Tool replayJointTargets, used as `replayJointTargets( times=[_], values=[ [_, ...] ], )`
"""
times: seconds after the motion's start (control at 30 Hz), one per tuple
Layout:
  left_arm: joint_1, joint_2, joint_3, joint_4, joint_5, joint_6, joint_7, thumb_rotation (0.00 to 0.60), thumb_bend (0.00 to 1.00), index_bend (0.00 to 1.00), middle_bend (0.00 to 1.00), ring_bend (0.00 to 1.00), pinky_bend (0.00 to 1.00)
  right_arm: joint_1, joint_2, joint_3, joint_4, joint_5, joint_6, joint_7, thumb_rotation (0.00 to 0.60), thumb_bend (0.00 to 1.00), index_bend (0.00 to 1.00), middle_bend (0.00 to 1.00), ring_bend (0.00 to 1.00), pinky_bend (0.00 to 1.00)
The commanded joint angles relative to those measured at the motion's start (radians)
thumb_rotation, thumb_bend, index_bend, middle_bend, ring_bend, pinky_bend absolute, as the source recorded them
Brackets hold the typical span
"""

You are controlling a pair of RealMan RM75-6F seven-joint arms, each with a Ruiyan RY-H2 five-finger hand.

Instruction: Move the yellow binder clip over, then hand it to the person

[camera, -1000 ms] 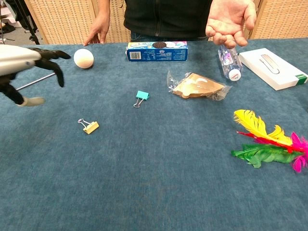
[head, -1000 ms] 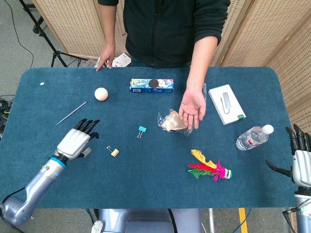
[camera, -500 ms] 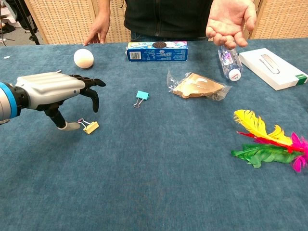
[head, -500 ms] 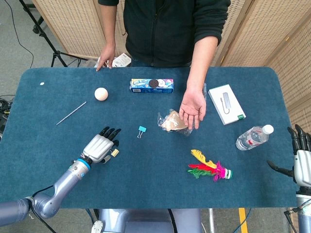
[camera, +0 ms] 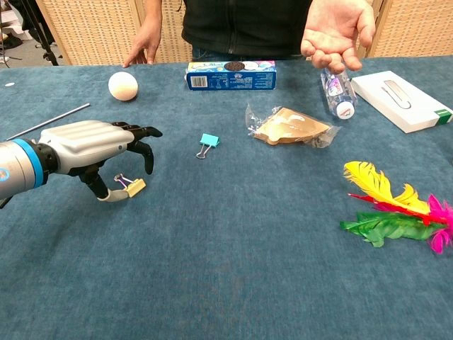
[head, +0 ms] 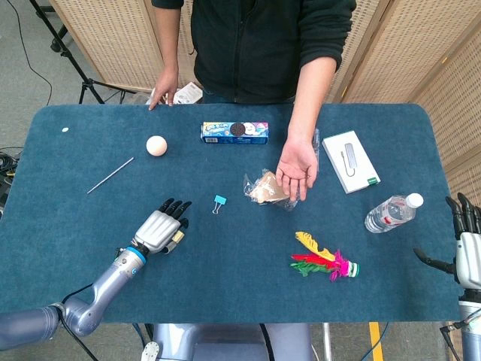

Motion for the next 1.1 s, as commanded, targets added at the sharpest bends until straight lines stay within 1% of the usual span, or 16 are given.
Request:
replayJointTargets(
  times=[0.03, 0.4, 0.47, 0.6, 0.77, 0.93, 1.1],
  values=[
    [0.001, -0.008, 0.005, 0.014, 0.002, 0.000, -0.005, 0.600, 0.30, 0.38, 0.00, 0.00, 0.00, 0.000, 0.000, 0.000, -0.001, 0.001, -0.001, -0.001, 0.600, 0.00, 0.01, 0.00, 0.00, 0.00],
    [0.003, -0.032, 0.012, 0.049, 0.019, 0.008, -0.034, 0.600, 0.31, 0.39, 0.00, 0.00, 0.00, 0.001, 0.002, 0.002, -0.001, 0.007, -0.008, 0.005, 0.600, 0.00, 0.01, 0.00, 0.00, 0.00],
    [0.003, -0.036, 0.012, 0.052, 0.021, 0.011, -0.033, 0.600, 0.31, 0.43, 0.00, 0.00, 0.00, 0.002, 0.003, 0.001, -0.002, 0.007, -0.009, 0.007, 0.600, 0.00, 0.01, 0.00, 0.00, 0.00],
    [0.004, -0.042, 0.012, 0.057, 0.022, 0.018, -0.028, 0.600, 0.35, 0.55, 0.00, 0.00, 0.00, 0.002, 0.004, 0.002, -0.003, 0.008, -0.010, 0.010, 0.600, 0.00, 0.01, 0.00, 0.00, 0.00],
    [0.011, -0.048, 0.014, 0.060, 0.036, 0.038, -0.031, 0.600, 0.38, 0.65, 0.00, 0.00, 0.00, 0.001, 0.006, 0.002, -0.004, 0.008, -0.011, 0.013, 0.600, 0.00, 0.01, 0.00, 0.00, 0.00],
    [0.014, -0.049, 0.019, 0.059, 0.056, 0.059, -0.015, 0.600, 0.39, 0.66, 0.00, 0.00, 0.00, 0.001, 0.008, 0.001, -0.006, 0.009, -0.013, 0.017, 0.600, 0.00, 0.01, 0.00, 0.00, 0.00],
    [0.010, -0.043, 0.026, 0.034, 0.123, 0.103, 0.001, 0.600, 0.39, 0.67, 0.00, 0.00, 0.00, 0.000, 0.012, 0.002, -0.009, 0.009, -0.012, 0.024, 0.600, 0.00, 0.01, 0.00, 0.00, 0.00]
  ],
)
